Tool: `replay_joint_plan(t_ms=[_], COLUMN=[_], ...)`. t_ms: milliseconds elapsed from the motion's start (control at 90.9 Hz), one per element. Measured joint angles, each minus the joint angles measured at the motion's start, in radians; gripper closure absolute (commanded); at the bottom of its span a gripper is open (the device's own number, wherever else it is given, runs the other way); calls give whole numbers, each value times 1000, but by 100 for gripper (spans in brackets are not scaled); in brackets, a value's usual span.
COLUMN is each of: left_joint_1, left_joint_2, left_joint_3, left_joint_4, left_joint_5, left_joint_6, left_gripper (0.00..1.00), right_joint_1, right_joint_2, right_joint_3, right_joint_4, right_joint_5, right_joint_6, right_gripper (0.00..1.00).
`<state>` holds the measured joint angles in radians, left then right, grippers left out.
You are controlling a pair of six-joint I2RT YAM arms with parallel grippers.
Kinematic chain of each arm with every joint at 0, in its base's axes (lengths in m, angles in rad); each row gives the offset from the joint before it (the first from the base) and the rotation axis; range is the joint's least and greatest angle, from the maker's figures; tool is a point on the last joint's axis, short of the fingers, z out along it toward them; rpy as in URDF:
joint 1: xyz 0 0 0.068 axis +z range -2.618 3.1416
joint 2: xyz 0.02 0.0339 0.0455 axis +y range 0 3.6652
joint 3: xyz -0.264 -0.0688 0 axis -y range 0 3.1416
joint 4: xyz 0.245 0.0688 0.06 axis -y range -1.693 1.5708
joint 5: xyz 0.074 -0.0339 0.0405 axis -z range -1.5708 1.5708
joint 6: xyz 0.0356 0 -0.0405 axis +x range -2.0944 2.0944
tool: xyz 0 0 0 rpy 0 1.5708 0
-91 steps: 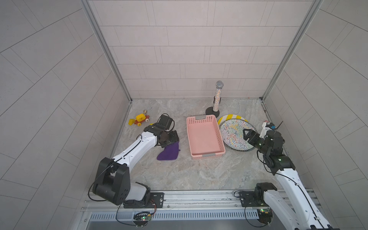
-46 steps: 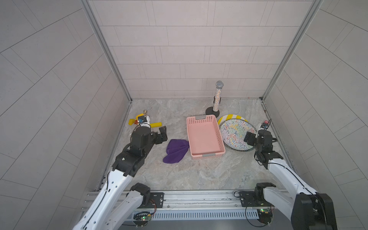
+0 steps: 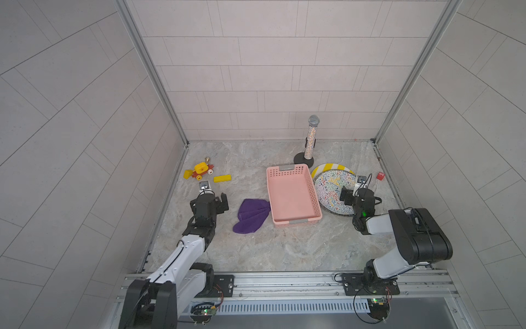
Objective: Wipe the wet plate dry
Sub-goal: Reset both arms
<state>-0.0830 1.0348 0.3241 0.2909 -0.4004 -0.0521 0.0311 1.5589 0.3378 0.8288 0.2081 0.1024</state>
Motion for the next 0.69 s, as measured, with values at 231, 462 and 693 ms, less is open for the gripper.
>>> replay_joint_plan(t_ms=[231, 462, 693], left_joint_1=[11, 28, 29], left_joint_2=[333, 504, 504], left_joint_3=[73, 115, 115], left_joint_4=[211, 383, 422], left_joint_5=[109, 163, 172], left_joint_6=[4, 8, 8], left_gripper=[0, 0, 0], right_joint_1=[-25, -25, -24], right_joint_2=[-3, -5, -5], right_joint_3=[31, 33, 33], right_joint_4=[60, 53, 48], right_joint_5=[-17, -28, -33], right_joint_6=[-2, -2, -5], right_gripper=[0, 0, 0])
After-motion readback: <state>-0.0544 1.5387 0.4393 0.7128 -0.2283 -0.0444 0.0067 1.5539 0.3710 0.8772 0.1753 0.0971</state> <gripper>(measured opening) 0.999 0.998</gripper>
